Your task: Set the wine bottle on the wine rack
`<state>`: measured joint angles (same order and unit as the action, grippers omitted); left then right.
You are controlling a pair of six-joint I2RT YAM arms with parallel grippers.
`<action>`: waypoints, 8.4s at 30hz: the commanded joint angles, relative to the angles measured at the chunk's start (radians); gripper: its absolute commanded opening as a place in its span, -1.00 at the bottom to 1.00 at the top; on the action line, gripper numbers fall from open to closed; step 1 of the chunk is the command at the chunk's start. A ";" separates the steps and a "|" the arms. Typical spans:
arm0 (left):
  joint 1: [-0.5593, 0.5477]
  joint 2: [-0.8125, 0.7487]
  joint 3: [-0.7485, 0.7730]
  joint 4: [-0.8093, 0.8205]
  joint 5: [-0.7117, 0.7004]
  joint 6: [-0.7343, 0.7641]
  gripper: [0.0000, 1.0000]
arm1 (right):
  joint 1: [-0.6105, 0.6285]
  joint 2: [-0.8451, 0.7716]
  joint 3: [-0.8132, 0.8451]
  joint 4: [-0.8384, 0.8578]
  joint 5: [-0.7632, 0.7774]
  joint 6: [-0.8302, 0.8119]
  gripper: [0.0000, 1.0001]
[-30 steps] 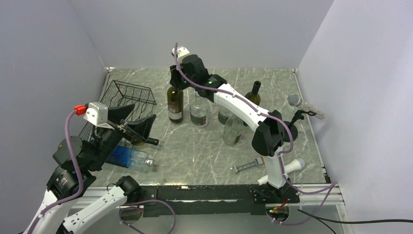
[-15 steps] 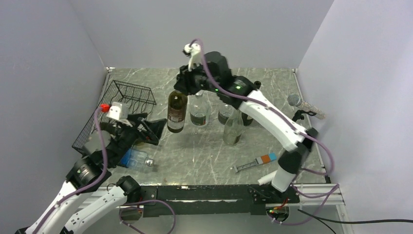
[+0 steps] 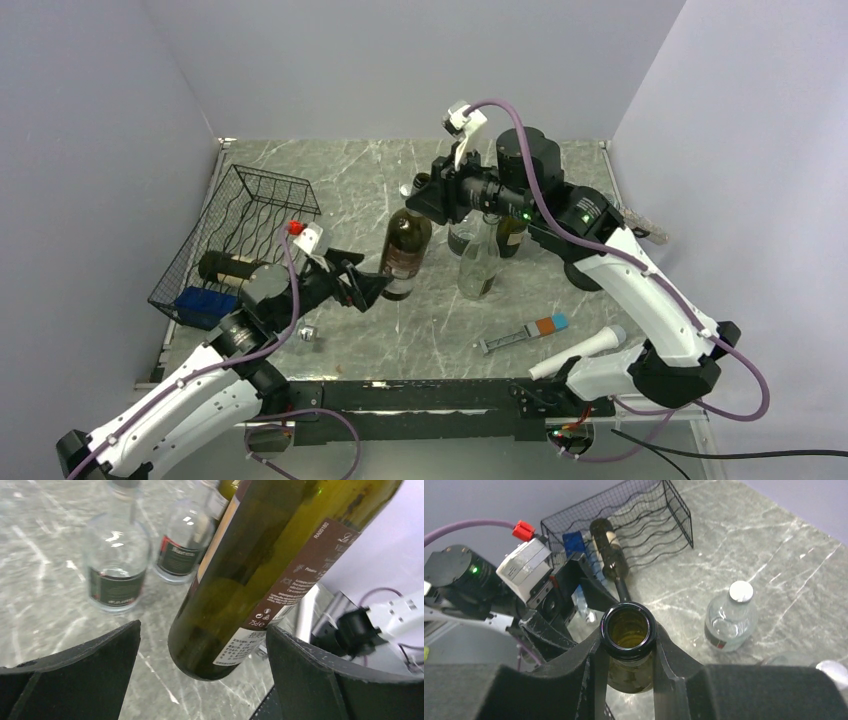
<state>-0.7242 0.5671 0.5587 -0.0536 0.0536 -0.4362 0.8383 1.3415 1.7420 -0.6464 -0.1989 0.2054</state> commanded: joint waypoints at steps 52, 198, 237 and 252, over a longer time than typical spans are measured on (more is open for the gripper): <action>-0.073 0.455 0.031 0.639 0.641 -0.008 0.02 | -0.020 -0.216 -0.164 0.178 -0.212 0.107 -1.00; -0.256 0.152 0.492 -0.610 -0.111 0.973 0.99 | 0.065 -0.081 -0.381 0.085 -0.076 -0.108 -1.00; -0.256 -0.174 0.464 -0.268 0.009 0.710 0.99 | 0.131 0.562 -0.139 0.393 -0.120 -0.083 -1.00; -0.256 -0.152 0.457 -0.243 0.069 0.637 0.99 | 0.110 0.748 -0.127 0.843 -0.395 0.010 -1.00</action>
<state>-0.9768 0.3965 1.0054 -0.3477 0.0860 0.2474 0.9344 2.0689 1.4876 -0.1303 -0.4496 0.2108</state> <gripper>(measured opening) 0.993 0.370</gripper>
